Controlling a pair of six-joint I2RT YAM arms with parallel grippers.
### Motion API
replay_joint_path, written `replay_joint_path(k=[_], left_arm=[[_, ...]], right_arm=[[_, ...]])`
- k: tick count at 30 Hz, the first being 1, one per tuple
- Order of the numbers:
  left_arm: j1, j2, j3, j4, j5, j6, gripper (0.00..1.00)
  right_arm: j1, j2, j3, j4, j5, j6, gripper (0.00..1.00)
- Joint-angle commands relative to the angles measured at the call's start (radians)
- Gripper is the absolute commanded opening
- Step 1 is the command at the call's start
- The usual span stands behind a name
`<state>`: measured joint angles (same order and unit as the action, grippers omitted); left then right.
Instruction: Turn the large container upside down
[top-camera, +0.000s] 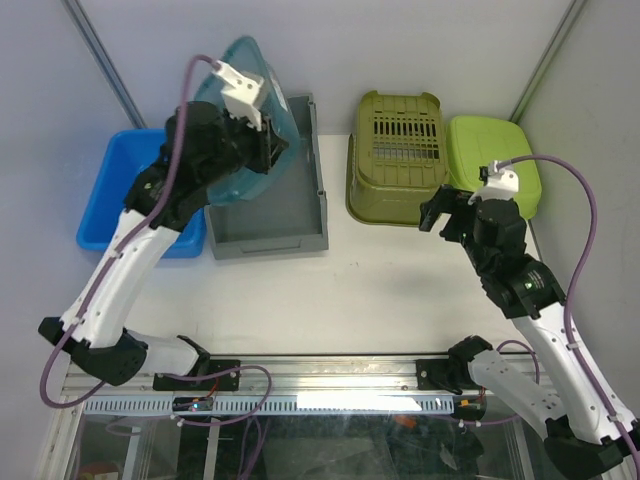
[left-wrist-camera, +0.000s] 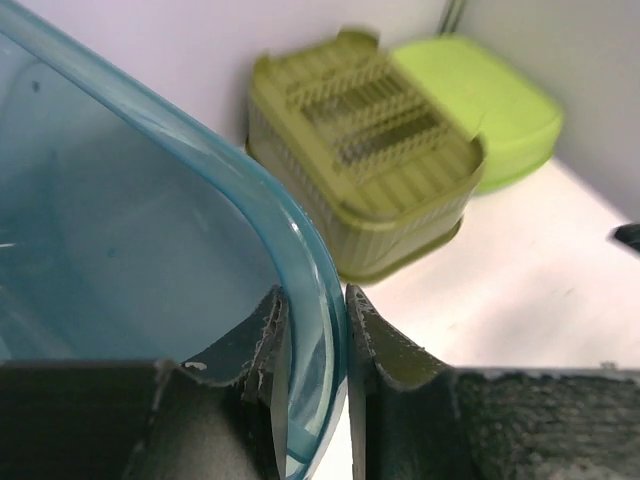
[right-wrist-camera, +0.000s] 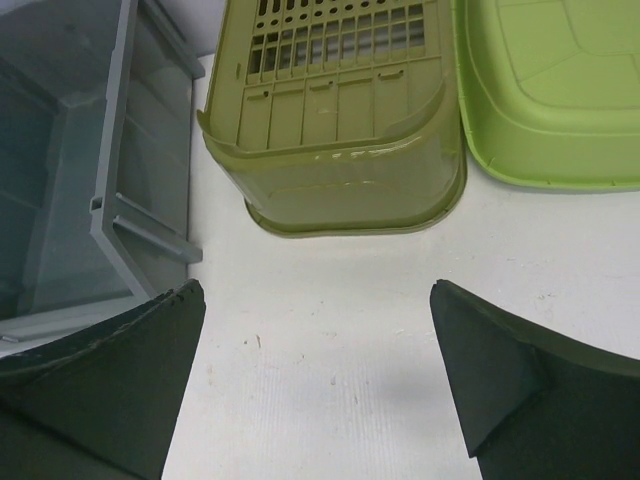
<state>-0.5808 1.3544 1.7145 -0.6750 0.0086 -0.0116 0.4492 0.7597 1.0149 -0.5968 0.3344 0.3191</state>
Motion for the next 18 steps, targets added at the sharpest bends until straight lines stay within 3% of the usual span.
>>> replay_joint_path(k=[1,5,9,11,18], left_arm=[[0.007,-0.071,0.143,0.038,0.162,-0.056,0.00],[-0.007,-0.057,0.194,0.041,0.391,-0.172,0.00],[-0.117,-0.034,0.155,0.130,0.522,-0.295,0.00],[-0.178,-0.032,0.102,0.227,0.609,-0.389,0.00],[-0.192,-0.076,-0.179,0.755,0.827,-0.816,0.00]], right_arm=[[-0.001,-0.044,0.002,0.043,0.093,0.047,0.99],[-0.001,-0.092,0.026,0.045,0.171,0.064,0.99],[-0.001,-0.114,0.127,0.021,0.210,0.038,0.99],[-0.001,-0.107,0.198,-0.010,0.233,0.024,0.99],[-0.001,-0.128,0.370,-0.051,0.344,-0.022,0.99]])
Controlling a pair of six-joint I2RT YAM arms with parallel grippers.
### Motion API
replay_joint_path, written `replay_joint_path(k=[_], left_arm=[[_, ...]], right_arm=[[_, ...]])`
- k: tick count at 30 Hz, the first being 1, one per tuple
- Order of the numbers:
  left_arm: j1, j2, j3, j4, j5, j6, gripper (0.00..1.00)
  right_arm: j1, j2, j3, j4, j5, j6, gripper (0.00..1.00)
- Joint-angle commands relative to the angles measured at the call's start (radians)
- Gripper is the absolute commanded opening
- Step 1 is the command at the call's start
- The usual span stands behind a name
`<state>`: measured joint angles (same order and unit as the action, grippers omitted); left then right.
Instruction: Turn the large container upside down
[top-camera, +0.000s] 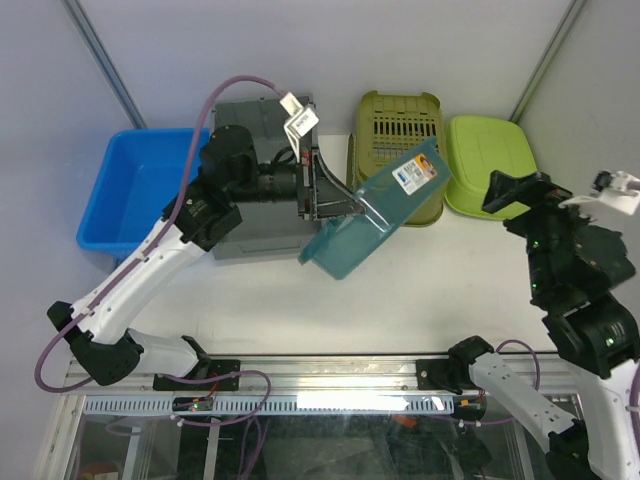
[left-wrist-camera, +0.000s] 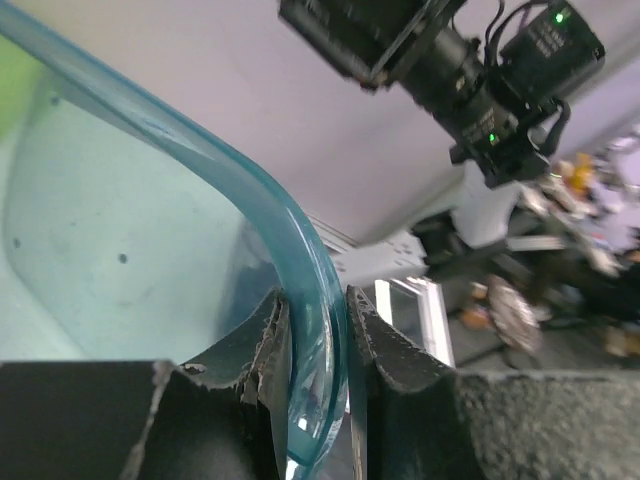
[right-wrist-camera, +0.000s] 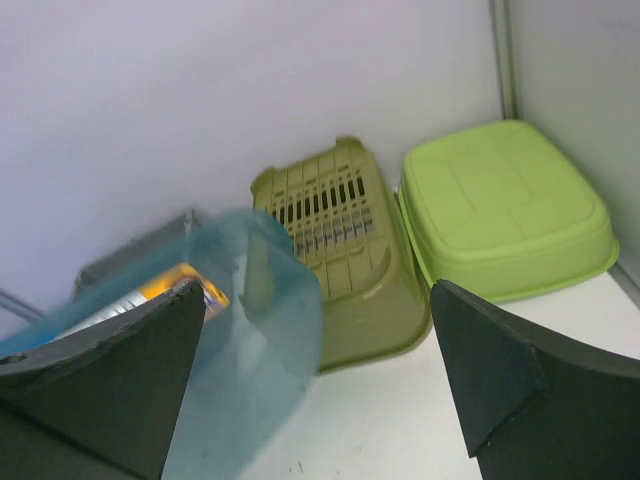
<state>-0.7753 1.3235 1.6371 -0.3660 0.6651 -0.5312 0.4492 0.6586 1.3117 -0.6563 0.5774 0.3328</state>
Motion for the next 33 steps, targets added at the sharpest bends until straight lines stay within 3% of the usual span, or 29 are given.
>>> replay_joint_path(k=[1,4,16,23,33], left_arm=[[0.003,-0.046,-0.167,0.547,0.192,-0.381,0.00],[0.001,-0.029,-0.273,0.794,0.231,-0.577,0.00],[0.004,0.124,-0.556,1.378,0.141,-1.074,0.00],[0.005,0.208,-0.641,1.443,0.088,-1.137,0.00],[0.005,0.397,-0.787,1.641,-0.050,-1.340,0.00]], right_arm=[[0.000,-0.036,0.083,0.019,0.113,-0.044,0.99],[-0.001,-0.052,0.087,0.039,0.127,-0.061,0.99],[0.000,-0.008,0.085,0.022,0.098,-0.071,0.99],[0.000,0.014,0.084,0.018,0.079,-0.078,0.99],[0.000,0.005,0.077,-0.013,0.081,-0.074,0.99]])
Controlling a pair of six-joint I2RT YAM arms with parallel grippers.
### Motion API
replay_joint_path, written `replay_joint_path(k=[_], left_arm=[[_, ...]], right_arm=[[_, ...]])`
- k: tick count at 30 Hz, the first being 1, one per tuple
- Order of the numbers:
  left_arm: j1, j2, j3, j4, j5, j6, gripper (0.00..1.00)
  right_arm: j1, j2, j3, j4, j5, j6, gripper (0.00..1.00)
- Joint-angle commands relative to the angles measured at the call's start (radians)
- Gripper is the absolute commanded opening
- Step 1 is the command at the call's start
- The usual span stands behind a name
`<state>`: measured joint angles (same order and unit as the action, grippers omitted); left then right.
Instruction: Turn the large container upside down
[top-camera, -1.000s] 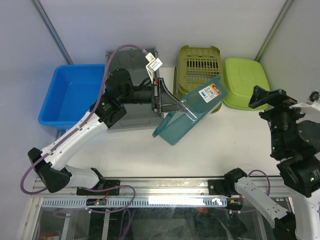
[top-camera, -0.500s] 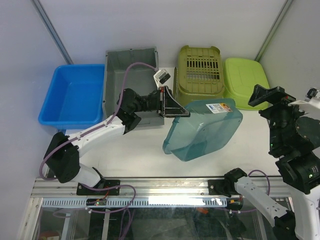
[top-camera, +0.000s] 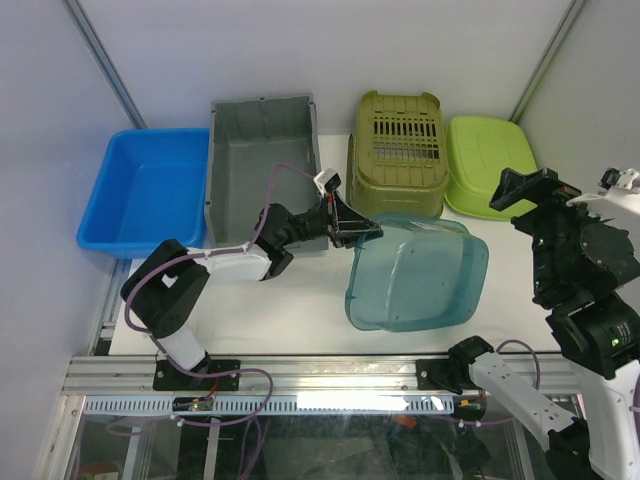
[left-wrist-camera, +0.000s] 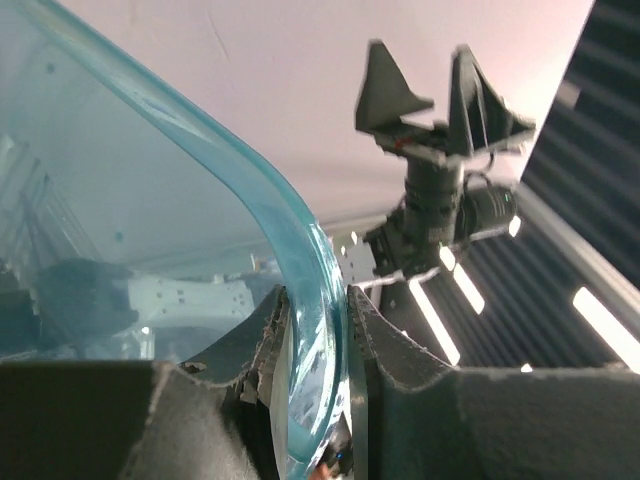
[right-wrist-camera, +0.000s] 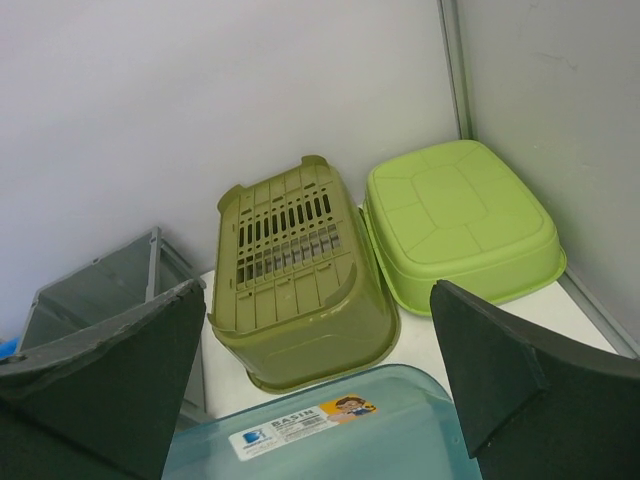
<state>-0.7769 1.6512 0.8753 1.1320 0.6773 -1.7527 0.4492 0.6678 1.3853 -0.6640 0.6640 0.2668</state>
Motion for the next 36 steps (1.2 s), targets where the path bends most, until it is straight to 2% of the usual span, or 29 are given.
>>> replay_joint_path(k=[1,10,14,16,20,24,25,27,36], left_arm=[[0.006,0.087,-0.020,0.128,-0.062,-0.120,0.00],[-0.023,0.267,0.067,0.026,-0.056,-0.069,0.03],[-0.041,0.309,0.131,-0.077,-0.086,0.028,0.07],[-0.048,0.322,0.158,-0.170,-0.113,0.089,0.16],[-0.065,0.358,0.243,-0.298,-0.139,0.198,0.48],[-0.076,0.368,0.351,-0.521,-0.180,0.367,0.71],[-0.077,0.364,0.374,-0.578,-0.191,0.432,0.85],[-0.078,0.349,0.406,-0.707,-0.230,0.528,0.98],[-0.087,0.271,0.473,-1.076,-0.391,0.820,0.99]], right_arm=[[0.000,-0.007,0.003,-0.011,-0.005,-0.008,0.99],[0.000,-0.028,-0.002,-0.048,0.013,-0.014,0.99],[0.000,-0.032,-0.017,-0.053,0.011,-0.019,0.99],[0.000,-0.031,-0.023,-0.060,0.012,-0.019,0.99],[0.001,-0.031,-0.039,-0.069,0.003,-0.021,0.99],[0.000,-0.031,-0.059,-0.086,-0.031,-0.012,0.99],[0.000,-0.031,-0.065,-0.092,-0.043,-0.006,0.99],[0.001,-0.029,-0.073,-0.111,-0.070,0.008,0.99],[0.000,-0.018,-0.111,-0.174,-0.178,0.062,0.99]])
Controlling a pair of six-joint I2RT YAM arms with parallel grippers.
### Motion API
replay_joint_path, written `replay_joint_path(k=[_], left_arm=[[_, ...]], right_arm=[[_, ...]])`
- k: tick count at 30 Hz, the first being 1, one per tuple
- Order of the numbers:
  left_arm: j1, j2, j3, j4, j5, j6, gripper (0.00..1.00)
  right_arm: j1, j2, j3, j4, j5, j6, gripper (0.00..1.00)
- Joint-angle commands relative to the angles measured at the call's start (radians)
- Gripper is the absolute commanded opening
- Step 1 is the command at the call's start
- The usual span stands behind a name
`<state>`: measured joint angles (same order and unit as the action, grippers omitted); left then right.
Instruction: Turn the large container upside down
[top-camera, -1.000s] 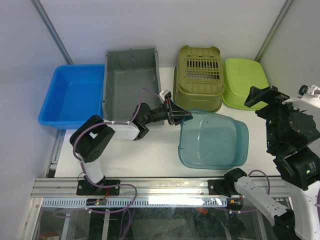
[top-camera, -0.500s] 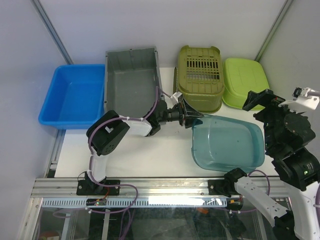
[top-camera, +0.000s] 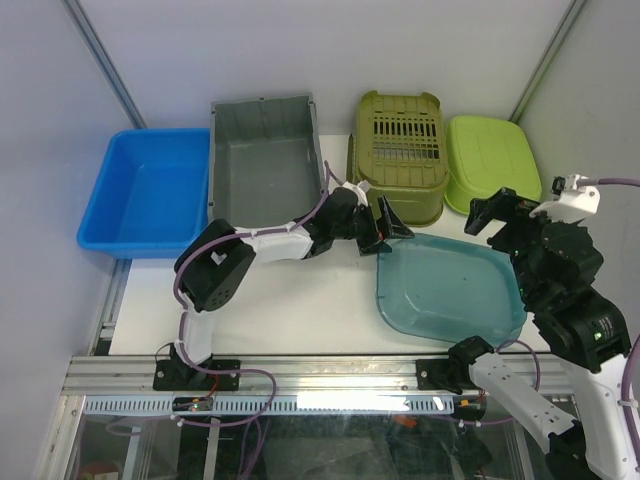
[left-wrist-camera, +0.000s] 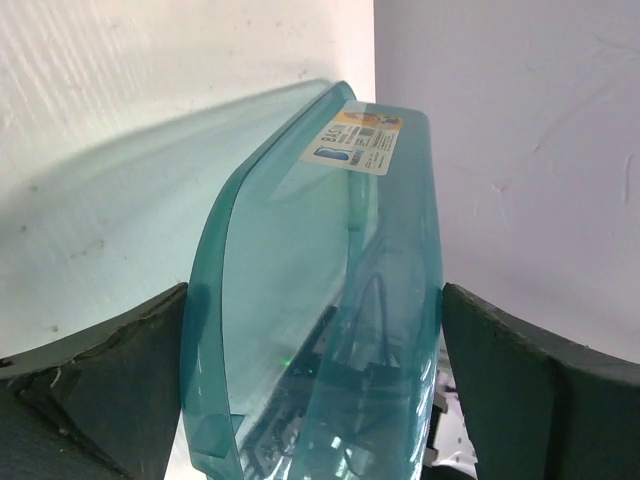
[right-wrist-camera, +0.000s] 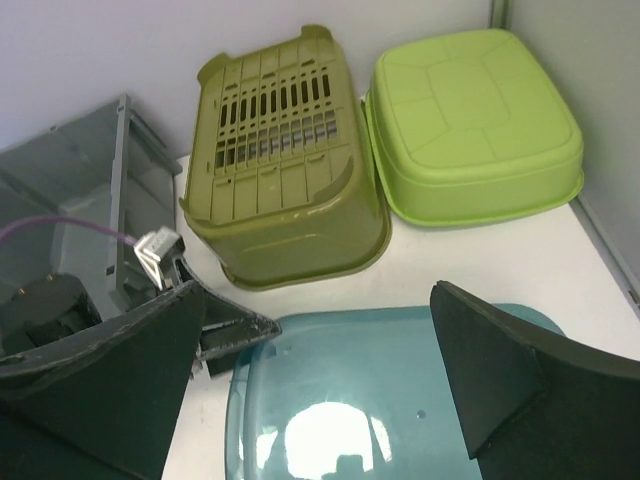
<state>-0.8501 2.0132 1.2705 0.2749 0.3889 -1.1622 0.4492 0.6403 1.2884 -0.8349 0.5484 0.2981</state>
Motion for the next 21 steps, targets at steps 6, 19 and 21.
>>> replay_joint_path(k=[6,19,21], left_arm=[[-0.046,-0.109,0.121,-0.324,-0.143,0.360,0.99],[-0.083,-0.211,0.031,-0.215,-0.117,0.403,0.99],[-0.047,-0.230,-0.022,-0.105,-0.051,0.324,0.99]], right_arm=[[0.000,0.017,-0.047,0.003,-0.102,0.058,0.99],[-0.001,0.021,-0.052,-0.011,-0.136,0.105,0.99],[0.000,0.022,-0.052,-0.014,-0.141,0.110,0.99]])
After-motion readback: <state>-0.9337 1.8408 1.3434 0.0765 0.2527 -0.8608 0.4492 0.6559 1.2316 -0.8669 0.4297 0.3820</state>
